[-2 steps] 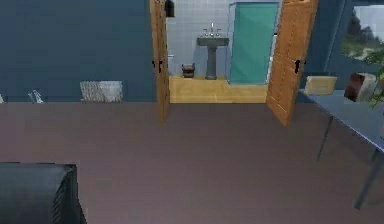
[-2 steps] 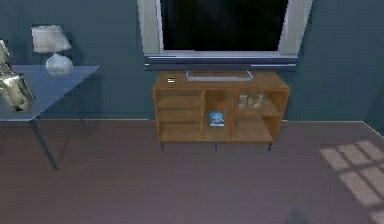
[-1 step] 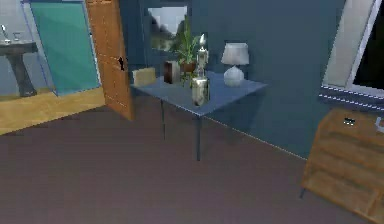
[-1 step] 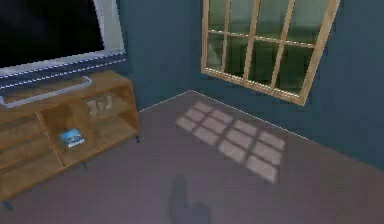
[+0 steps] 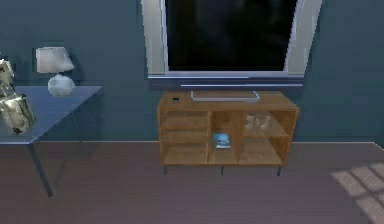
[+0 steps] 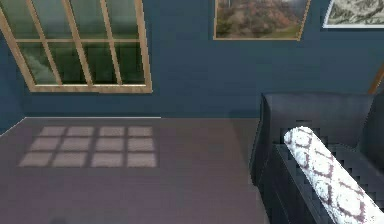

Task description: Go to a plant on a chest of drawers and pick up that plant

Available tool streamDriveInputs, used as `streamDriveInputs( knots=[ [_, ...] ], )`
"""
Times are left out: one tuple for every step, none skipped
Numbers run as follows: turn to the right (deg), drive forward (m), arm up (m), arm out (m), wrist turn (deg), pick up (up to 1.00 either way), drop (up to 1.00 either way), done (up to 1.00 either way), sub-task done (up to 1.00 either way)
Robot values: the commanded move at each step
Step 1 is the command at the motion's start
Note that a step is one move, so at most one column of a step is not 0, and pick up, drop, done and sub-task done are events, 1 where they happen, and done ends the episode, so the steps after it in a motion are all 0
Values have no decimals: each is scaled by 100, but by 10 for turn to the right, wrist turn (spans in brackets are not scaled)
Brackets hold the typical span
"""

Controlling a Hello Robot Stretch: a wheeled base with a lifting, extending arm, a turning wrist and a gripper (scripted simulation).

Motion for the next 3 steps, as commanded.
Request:
streamDriveInputs(
  knots=[
    [0,5,0,0,0,0,0,0,0],
    [450,0,0,0,0,0,0,0,0],
    [420,0,0,0,0,0,0,0,0]
  ],
)
